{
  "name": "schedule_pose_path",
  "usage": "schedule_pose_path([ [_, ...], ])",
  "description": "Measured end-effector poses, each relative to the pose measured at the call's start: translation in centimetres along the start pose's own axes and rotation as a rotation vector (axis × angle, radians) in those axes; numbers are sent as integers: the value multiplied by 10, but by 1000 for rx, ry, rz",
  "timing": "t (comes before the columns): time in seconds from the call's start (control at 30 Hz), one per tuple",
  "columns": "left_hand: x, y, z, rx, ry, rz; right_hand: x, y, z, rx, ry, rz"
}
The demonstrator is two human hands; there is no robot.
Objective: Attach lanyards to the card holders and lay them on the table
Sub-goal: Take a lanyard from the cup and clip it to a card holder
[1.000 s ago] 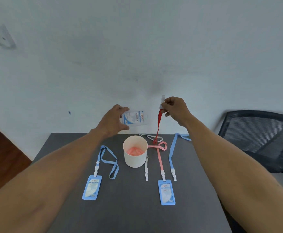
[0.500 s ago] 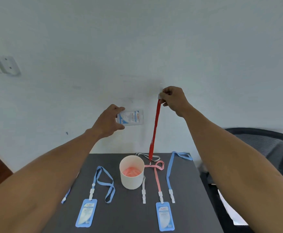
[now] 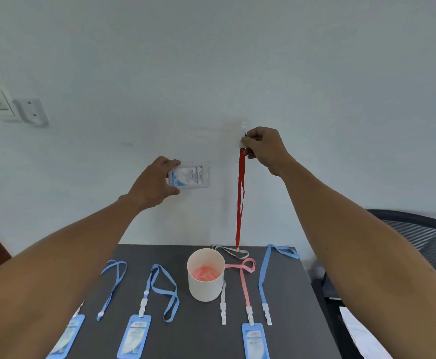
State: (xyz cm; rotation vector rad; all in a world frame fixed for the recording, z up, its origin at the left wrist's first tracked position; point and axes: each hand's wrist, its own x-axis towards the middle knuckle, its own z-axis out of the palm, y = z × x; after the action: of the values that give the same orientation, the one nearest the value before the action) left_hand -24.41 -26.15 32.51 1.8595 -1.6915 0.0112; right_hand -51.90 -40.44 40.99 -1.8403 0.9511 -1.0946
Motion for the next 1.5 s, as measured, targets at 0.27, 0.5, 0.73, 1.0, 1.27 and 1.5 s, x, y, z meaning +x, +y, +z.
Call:
schedule_pose_path([
  [0.27,-25,-26,-23,9,42,-63,2,-19,34,45,-47,-36],
  [0.5,-43,-44,-43,24,59,-107,-1,-19,64,74,-98,-19],
  [0.73,-55,-60,-51,67,53,-150,-7,-13,87,94,-124,7],
  [1.0,-62,-70,-44,61,37,-167,-17,8,107,68,-146,68],
  [1.27,-65,-76,-19,48,-10,-182,-36,57,121,-16,-208,174],
  [1.5,-75,-81,17,13,-76,-209,-64,114,135,-53,-287,307],
])
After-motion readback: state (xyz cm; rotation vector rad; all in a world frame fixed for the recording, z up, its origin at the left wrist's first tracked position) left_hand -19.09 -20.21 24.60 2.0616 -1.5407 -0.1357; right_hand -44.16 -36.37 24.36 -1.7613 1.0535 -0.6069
